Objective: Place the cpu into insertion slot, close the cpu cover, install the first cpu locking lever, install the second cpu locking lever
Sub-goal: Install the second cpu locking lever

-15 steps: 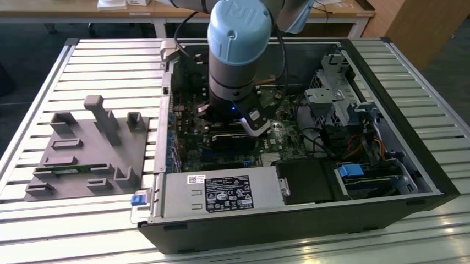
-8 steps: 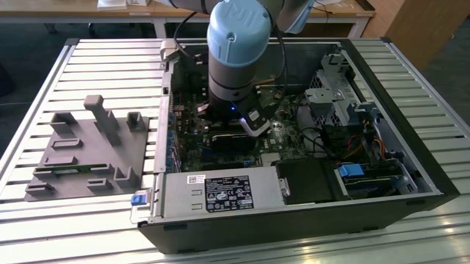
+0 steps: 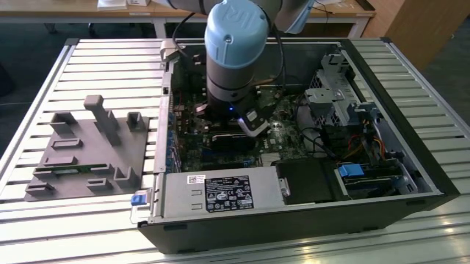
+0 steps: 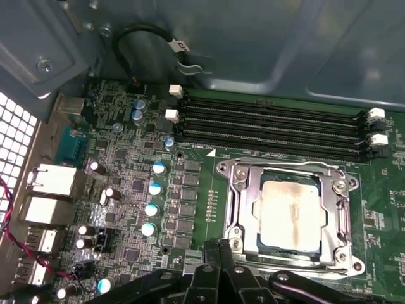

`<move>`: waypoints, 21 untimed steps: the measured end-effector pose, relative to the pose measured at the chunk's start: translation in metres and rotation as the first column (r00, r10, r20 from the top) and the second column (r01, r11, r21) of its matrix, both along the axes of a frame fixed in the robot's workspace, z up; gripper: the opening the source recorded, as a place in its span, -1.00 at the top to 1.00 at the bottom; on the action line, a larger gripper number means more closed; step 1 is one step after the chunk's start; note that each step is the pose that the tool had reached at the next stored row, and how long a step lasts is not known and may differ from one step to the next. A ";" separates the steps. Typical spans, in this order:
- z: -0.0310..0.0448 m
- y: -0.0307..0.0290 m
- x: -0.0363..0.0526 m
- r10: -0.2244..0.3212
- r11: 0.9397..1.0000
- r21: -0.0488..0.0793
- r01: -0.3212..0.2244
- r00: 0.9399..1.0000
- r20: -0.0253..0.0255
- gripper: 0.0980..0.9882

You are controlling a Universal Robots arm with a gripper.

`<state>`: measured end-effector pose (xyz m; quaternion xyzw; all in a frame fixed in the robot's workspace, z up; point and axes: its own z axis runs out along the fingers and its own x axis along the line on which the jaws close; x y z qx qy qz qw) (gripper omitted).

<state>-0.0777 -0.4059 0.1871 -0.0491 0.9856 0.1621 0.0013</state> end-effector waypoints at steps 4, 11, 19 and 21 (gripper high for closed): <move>-0.0007 -0.0001 -0.0004 0.000 1.000 0.001 0.000 1.000 0.000 0.96; -0.0005 -0.0016 -0.0009 0.000 1.000 -0.008 0.000 1.000 0.001 0.96; 0.0007 -0.0019 -0.0018 0.001 1.000 -0.018 -0.001 1.000 0.000 0.96; 0.0019 -0.0020 -0.0020 0.001 1.000 -0.019 -0.001 1.000 0.000 0.96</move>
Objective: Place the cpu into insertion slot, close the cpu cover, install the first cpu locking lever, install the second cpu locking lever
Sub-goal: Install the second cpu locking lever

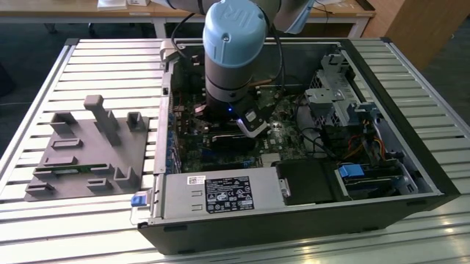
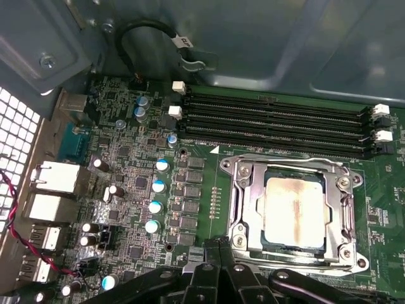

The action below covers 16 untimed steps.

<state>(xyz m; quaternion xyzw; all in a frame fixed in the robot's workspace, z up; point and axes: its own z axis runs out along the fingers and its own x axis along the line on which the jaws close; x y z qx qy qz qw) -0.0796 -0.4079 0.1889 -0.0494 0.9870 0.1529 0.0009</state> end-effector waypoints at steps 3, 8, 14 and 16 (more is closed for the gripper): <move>0.0006 -0.0001 -0.0001 0.000 1.000 0.000 0.000 1.000 0.000 0.96; 0.0003 0.0004 -0.0001 0.000 1.000 0.003 0.000 1.000 0.000 0.96; 0.0004 0.0021 -0.0001 0.000 1.000 0.008 0.000 1.000 0.000 0.96; 0.0005 0.0041 -0.0001 0.000 1.000 0.007 0.000 1.000 0.000 0.96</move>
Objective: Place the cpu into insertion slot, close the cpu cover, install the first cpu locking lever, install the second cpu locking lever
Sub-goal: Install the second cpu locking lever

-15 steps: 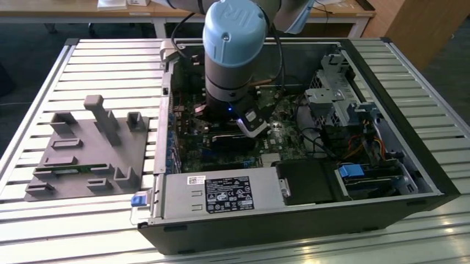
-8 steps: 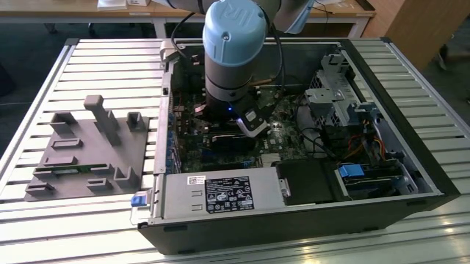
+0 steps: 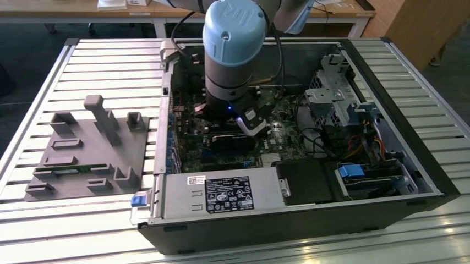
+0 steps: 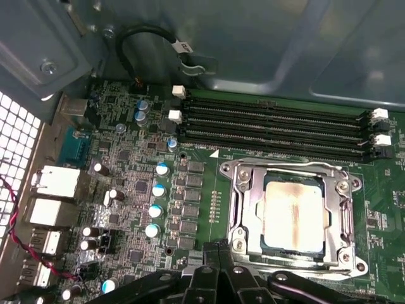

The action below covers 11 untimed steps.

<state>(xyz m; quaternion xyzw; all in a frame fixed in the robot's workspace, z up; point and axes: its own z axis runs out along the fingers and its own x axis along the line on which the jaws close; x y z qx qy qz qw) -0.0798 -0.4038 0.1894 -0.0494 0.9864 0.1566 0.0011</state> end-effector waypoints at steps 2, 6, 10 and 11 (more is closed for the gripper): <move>0.0000 0.0024 0.0000 0.000 1.000 0.000 0.000 1.000 0.000 0.96; -0.0005 0.0031 0.0001 0.000 1.000 0.000 0.000 1.000 0.000 0.96; -0.0007 0.0029 0.0000 0.000 1.000 -0.001 0.000 1.000 0.000 0.96; -0.0005 0.0028 0.0000 0.000 1.000 -0.001 0.000 1.000 0.000 0.96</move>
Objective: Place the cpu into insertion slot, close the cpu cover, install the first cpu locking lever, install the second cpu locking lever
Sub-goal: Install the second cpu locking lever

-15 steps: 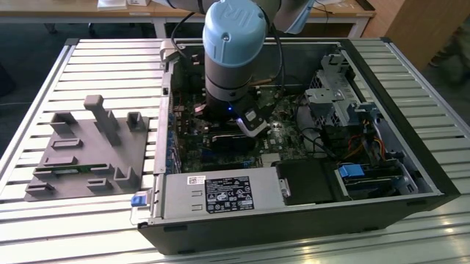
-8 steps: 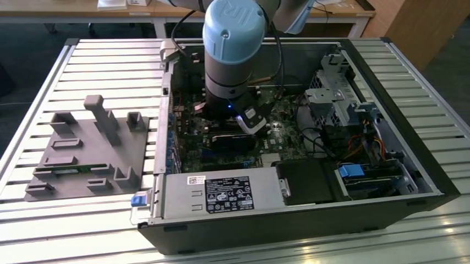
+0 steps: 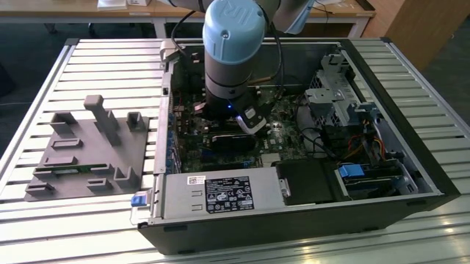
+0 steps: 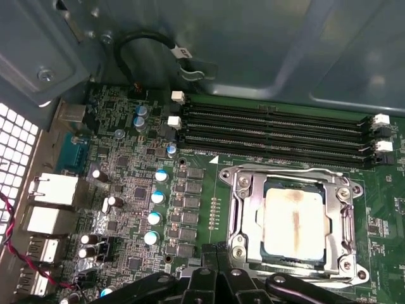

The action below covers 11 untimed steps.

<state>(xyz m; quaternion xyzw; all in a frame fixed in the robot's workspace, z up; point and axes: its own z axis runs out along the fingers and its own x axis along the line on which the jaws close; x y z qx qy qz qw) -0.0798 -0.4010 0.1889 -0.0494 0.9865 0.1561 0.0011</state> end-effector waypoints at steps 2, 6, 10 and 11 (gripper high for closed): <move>0.0022 0.0001 0.0001 0.000 1.000 0.000 0.000 1.000 0.000 0.96; 0.0052 0.0000 0.0001 0.000 1.000 0.000 0.000 1.000 0.000 0.96; 0.0095 -0.0001 0.0001 0.000 1.000 0.000 0.000 1.000 0.000 0.96; 0.0118 0.0000 0.0001 0.000 1.000 0.000 0.000 1.000 0.000 0.96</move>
